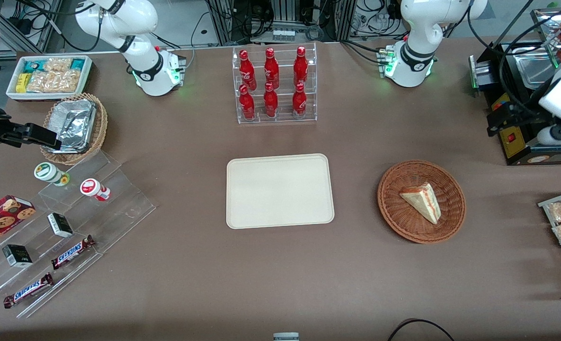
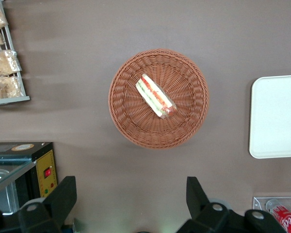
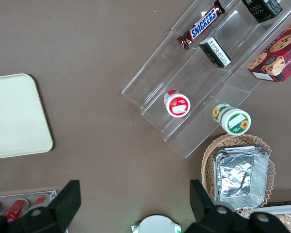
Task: Place sandwich from basket to tray
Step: 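Move the left gripper over the wrapped sandwich in the wicker basket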
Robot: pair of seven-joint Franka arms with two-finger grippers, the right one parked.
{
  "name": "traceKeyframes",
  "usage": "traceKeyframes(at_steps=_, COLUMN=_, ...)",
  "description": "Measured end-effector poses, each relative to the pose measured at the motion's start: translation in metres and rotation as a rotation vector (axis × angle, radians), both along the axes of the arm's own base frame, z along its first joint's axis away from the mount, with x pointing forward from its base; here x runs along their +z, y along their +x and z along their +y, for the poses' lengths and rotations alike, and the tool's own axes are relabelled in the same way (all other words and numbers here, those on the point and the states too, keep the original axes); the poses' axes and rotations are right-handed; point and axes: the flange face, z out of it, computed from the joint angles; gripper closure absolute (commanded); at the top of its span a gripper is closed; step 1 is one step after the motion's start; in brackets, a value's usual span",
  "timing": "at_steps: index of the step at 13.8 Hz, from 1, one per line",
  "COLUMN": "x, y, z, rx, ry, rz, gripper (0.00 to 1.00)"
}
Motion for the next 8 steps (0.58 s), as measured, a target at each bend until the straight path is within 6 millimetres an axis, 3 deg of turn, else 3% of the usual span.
traceKeyframes(at_steps=4, x=-0.059, y=0.019, z=-0.001, rx=0.065, ry=-0.002, rz=-0.038, gripper=0.00)
traceKeyframes(at_steps=8, x=-0.104, y=0.021, z=-0.005, rx=0.142, ry=-0.005, rz=-0.068, gripper=0.00)
